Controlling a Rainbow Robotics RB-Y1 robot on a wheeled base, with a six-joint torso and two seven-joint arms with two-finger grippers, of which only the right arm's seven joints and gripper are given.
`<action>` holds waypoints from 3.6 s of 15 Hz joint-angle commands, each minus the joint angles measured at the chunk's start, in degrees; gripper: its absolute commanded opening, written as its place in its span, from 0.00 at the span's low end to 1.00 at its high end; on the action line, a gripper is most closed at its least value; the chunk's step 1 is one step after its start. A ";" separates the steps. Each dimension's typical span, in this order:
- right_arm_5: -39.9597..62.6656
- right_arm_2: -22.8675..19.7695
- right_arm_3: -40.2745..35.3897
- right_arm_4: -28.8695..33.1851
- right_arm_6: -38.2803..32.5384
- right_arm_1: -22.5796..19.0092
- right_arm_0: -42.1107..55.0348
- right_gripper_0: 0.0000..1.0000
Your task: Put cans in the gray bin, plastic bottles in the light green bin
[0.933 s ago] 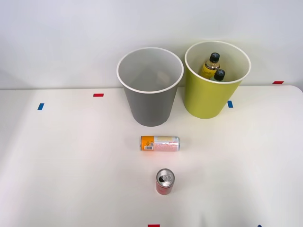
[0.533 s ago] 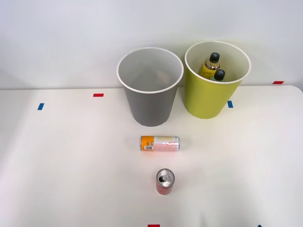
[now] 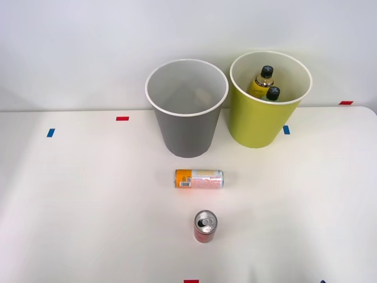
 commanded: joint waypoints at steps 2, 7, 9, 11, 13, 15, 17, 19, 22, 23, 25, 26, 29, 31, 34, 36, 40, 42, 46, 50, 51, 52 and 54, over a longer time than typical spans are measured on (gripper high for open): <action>0.00 0.00 0.00 0.00 0.00 0.00 0.00 1.00; 0.00 0.00 0.00 0.00 0.00 0.00 0.00 1.00; 0.00 0.00 0.00 0.00 0.00 0.00 0.00 1.00; 0.00 0.00 0.00 0.00 0.00 0.00 0.00 1.00; 0.00 0.00 0.00 0.00 0.00 0.00 0.00 1.00; 0.00 0.00 0.00 0.00 0.00 0.00 0.00 1.00; 0.00 0.00 0.00 0.00 0.00 0.00 0.00 1.00; 0.00 0.00 0.00 0.00 0.00 0.00 0.00 1.00; 0.00 0.00 0.00 0.00 0.00 0.00 0.00 1.00; 0.00 0.00 0.00 0.00 0.00 0.00 0.00 1.00; 0.00 0.00 0.00 0.00 0.00 0.00 0.00 1.00; 0.00 0.00 0.00 0.00 0.00 0.00 0.00 1.00; 0.00 0.00 0.00 0.00 0.00 0.00 0.00 1.00; 0.00 0.00 0.00 0.00 0.00 0.00 0.00 1.00; 0.88 0.44 2.72 -0.18 -0.09 1.14 -1.49 1.00; 0.26 1.23 2.55 2.28 0.35 0.09 -2.46 1.00; 0.26 6.15 2.37 1.93 -0.18 -7.03 -8.09 1.00; 0.70 8.70 2.37 0.88 -1.06 -11.60 -12.30 1.00; 1.76 15.73 2.55 -5.89 -0.88 -16.96 -20.57 1.00; 1.76 20.92 2.55 -10.37 0.00 -21.01 -27.25 1.00; 1.76 21.53 2.55 -10.72 0.09 -21.36 -28.39 1.00; 1.76 22.76 2.55 -12.48 0.26 -21.80 -29.71 1.00; 1.76 23.47 2.72 -14.24 1.23 -22.06 -30.76 1.00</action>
